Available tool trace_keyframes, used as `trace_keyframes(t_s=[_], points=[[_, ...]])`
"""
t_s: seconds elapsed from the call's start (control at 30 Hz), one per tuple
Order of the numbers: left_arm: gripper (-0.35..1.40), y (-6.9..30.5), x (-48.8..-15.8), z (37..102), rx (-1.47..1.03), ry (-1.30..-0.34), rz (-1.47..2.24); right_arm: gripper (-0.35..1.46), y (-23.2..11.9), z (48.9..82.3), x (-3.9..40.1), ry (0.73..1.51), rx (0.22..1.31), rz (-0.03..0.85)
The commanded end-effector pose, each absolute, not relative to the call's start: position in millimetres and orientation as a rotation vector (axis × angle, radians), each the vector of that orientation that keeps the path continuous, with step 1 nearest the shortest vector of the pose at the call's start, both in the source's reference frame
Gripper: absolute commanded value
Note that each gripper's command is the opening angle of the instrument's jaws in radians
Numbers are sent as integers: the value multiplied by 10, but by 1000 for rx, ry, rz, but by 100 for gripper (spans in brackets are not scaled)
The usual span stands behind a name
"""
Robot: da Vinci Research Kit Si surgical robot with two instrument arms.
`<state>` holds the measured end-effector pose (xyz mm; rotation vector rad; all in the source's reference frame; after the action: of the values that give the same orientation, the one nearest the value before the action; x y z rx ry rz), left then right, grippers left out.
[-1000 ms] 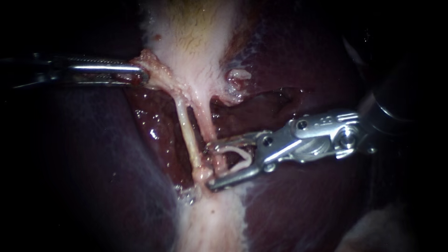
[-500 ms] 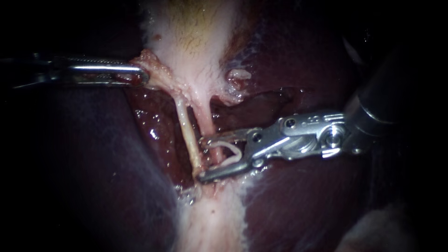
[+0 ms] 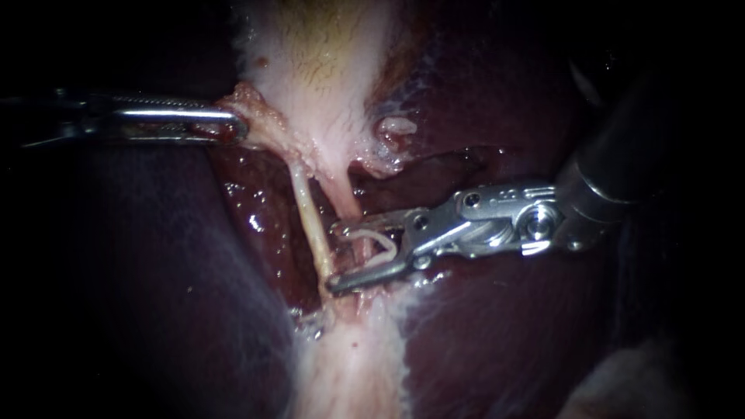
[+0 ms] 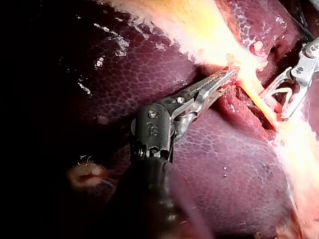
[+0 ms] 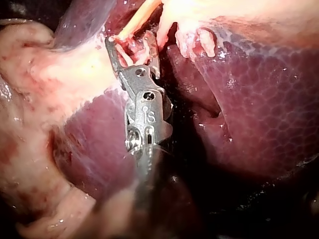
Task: Clipping first clip left tube
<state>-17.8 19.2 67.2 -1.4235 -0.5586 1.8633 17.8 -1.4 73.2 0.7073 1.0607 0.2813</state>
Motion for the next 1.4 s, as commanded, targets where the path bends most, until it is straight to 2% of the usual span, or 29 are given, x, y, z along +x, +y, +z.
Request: trace_keyframes(t_s=[0.03,0.4,1.0,1.4], points=[[-35,192,-177,672,-1424,-559,1863,50,-13,734,178,1061,707,281],[-35,192,-178,672,-1423,-558,1863,50,-12,739,195,1057,699,288],[-35,192,-179,672,-1423,-558,1863,50,-31,743,226,1065,699,282],[-35,193,-179,673,-1423,-558,1863,50,-45,727,229,1137,782,263]])
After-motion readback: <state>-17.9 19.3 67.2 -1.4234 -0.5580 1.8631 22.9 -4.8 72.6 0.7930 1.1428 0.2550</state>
